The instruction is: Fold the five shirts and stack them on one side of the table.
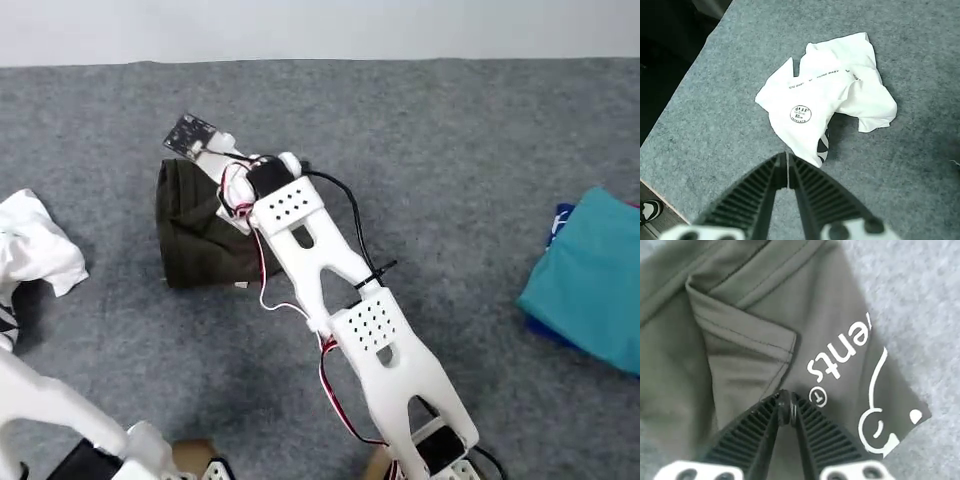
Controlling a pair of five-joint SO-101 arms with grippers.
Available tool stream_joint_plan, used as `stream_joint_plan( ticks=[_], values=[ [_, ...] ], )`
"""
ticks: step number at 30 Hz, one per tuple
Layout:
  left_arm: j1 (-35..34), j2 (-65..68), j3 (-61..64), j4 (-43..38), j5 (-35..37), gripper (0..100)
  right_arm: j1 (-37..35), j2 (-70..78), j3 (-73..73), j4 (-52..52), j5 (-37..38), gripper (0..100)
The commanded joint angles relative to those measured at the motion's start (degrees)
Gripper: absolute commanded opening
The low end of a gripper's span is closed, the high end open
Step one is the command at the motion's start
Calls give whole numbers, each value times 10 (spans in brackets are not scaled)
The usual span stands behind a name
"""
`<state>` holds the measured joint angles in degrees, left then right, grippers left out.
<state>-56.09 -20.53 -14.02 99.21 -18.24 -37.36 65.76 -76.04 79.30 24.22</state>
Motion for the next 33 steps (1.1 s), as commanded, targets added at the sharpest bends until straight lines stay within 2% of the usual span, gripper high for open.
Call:
stream_joint_plan(
  ticks=[1, 4, 6, 20, 22, 25, 28, 33],
  values=[
    [-4, -17, 0, 11, 4, 18, -9, -14, -25, 0, 1, 90],
    [-4, -17, 0, 11, 4, 18, -22, -11, -55, 18, -48, 186],
    [-3, -17, 0, 11, 4, 18, -23, -8, -63, 14, -73, 215],
    [0, -13, 1, 11, 4, 18, -39, -7, 63, -110, -74, 214],
    [0, -13, 1, 10, 4, 18, -39, -7, 75, -118, -73, 184],
    [0, -13, 1, 10, 4, 18, -38, -9, 74, -119, -65, 87],
    [0, -13, 1, 10, 4, 18, -39, -15, 68, -102, -15, 8],
    [0, -13, 1, 10, 4, 18, -39, -27, -11, -21, -4, 9]
  ],
)
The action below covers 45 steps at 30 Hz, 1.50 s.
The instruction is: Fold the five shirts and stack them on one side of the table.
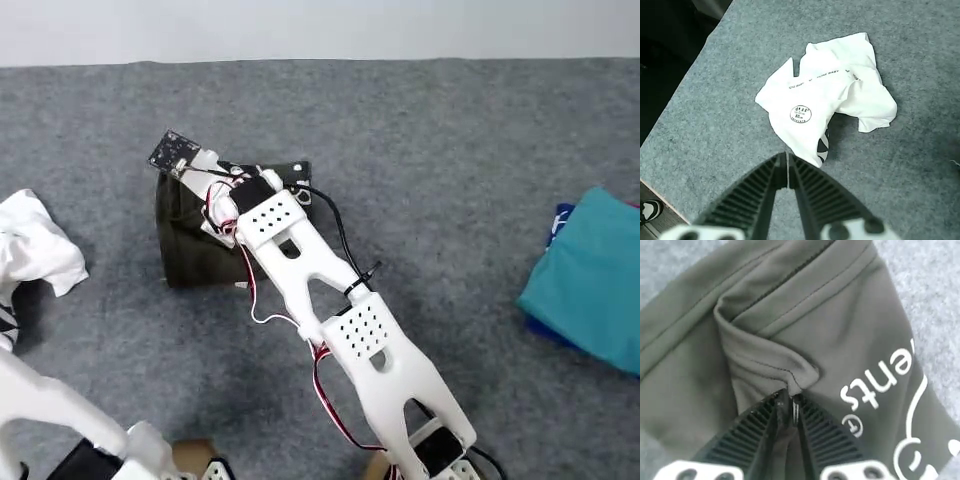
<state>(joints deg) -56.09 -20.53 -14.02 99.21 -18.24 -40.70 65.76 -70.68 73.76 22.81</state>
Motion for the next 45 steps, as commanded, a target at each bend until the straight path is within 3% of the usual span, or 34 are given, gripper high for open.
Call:
stream_joint_plan(
  ticks=[1, 14, 26, 33, 40, 45],
  values=[
    [0, -13, 1, 10, 4, 18, -6, -29, -84, 51, 11, 9],
    [-1, -17, 54, -2, 4, 18, -79, -30, -244, 232, 11, 10],
    [-2, -17, 54, -13, 3, 18, -169, 29, -236, 238, 8, 35],
    [-3, -17, 54, -14, 3, 18, -135, 10, -239, 243, -71, 268],
    [0, -17, 54, -16, 2, 18, -69, -70, -239, 268, -69, 225],
    [1, -17, 53, -17, -11, 18, 9, -79, -234, 291, -73, 115]
  ],
)
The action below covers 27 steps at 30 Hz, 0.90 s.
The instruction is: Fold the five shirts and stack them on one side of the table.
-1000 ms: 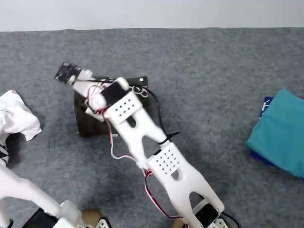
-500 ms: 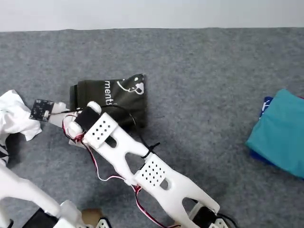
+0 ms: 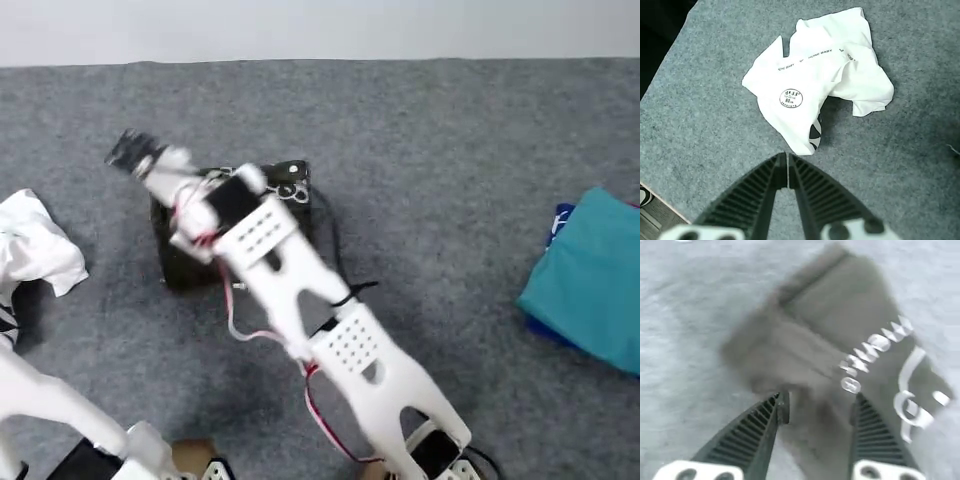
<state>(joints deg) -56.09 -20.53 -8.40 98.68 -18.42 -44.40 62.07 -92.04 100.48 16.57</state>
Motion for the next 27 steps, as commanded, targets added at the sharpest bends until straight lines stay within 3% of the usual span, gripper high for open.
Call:
stream_joint_plan(
  ticks=[1, 9, 16, 21, 27],
  values=[
    [1, -17, -2, -14, -9, 18, 56, -42, -20, 23, -9, 94],
    [1, -16, -1, -33, -11, 18, 32, -30, -17, 21, -7, 72],
    [1, -17, -1, -31, -11, 18, 35, 88, 16, -67, 27, 72],
    [1, -17, -1, -30, -11, 18, -31, 126, 10, -92, 37, 72],
    [1, -17, -1, -30, -11, 18, -105, 68, -42, -46, 37, 71]
  ],
)
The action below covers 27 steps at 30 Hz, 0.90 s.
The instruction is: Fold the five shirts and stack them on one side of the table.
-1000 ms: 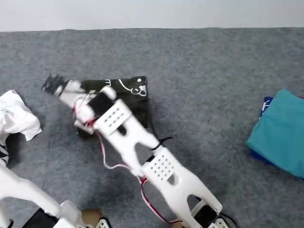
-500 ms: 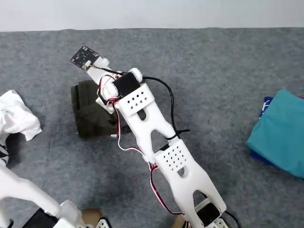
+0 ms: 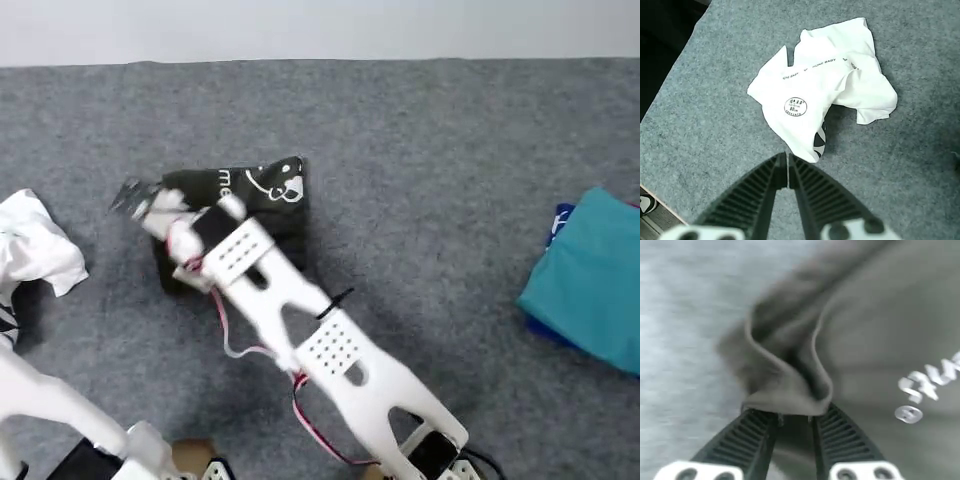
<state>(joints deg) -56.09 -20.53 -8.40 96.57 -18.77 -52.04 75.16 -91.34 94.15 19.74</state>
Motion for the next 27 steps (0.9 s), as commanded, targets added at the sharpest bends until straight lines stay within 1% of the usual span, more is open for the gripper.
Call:
stream_joint_plan(
  ticks=[1, 4, 7, 14, 17, 19, 23, 27],
  values=[
    [1, -17, -1, -10, -8, 18, -32, -79, -53, 23, 5, 71],
    [1, -17, -1, -10, -8, 18, -29, -126, -48, 45, 5, 71],
    [1, -17, -1, -11, -8, 18, 0, -147, -48, 62, 5, 74],
    [1, -17, -1, -11, -9, 18, 141, -139, -39, 87, 2, 72],
    [2, -17, -1, -11, -9, 18, 183, -131, -20, 87, 1, 71],
    [2, -17, -2, -11, -9, 18, 196, -132, 6, 87, -15, 65],
    [2, -17, -2, -11, -9, 18, 204, -154, 64, 88, -44, 12],
    [2, -17, -2, -11, -24, 18, 199, -212, 164, 88, -62, 11]
  ],
)
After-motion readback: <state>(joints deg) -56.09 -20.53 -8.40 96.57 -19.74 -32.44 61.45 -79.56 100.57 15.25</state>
